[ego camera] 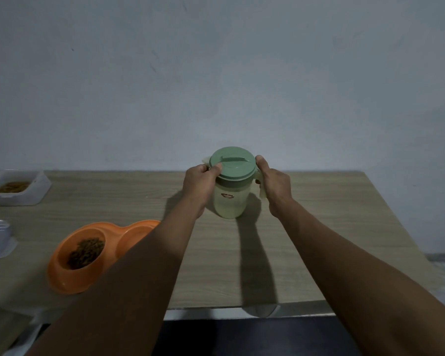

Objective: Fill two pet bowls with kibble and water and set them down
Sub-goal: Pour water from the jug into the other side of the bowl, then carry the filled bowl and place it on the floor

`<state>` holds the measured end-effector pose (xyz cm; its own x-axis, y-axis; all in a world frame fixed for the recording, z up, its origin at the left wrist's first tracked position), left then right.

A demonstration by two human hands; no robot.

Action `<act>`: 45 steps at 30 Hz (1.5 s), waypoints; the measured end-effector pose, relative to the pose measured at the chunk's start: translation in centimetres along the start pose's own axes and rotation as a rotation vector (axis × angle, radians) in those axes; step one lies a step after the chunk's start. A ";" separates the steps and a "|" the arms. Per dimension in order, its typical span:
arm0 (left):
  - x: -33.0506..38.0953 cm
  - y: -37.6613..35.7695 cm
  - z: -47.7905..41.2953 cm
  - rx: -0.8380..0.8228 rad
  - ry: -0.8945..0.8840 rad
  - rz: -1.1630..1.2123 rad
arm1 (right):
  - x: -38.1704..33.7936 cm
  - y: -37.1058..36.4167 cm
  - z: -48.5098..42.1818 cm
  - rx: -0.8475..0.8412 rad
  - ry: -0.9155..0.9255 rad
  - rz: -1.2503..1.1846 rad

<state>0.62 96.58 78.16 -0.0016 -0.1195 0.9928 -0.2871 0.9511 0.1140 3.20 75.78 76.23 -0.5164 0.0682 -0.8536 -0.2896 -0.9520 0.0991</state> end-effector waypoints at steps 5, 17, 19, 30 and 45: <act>-0.3 1.4 1.4 0.057 -0.021 -0.126 | 0.2 0.4 1.2 0.040 0.030 0.037; -2.6 14.1 5.8 0.250 0.007 -0.388 | 8.4 -1.7 6.6 0.219 -0.172 0.198; -2.9 17.5 6.1 0.262 0.008 -0.420 | 9.8 -4.9 8.3 0.176 -0.172 0.264; -8.7 32.9 7.3 0.143 0.223 -0.680 | 16.1 -17.3 15.3 0.144 -0.220 0.534; -10.9 35.1 8.4 0.014 0.401 -0.624 | 16.6 -16.5 14.6 0.141 -0.290 0.468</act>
<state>-17.43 128.86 71.09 0.5151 -0.5210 0.6806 -0.1321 0.7363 0.6637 -12.36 96.94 67.90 -0.8099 -0.2536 -0.5290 -0.0713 -0.8525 0.5178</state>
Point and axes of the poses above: each hand's wrist, its own z-axis away from the middle knuckle, its own y-axis out of the back of the hand, x = y × z, the point moved 8 cm from there along -z, towards the middle knuckle, and after that the axes turned 15 degrees about -y, right-handed, at the moved point
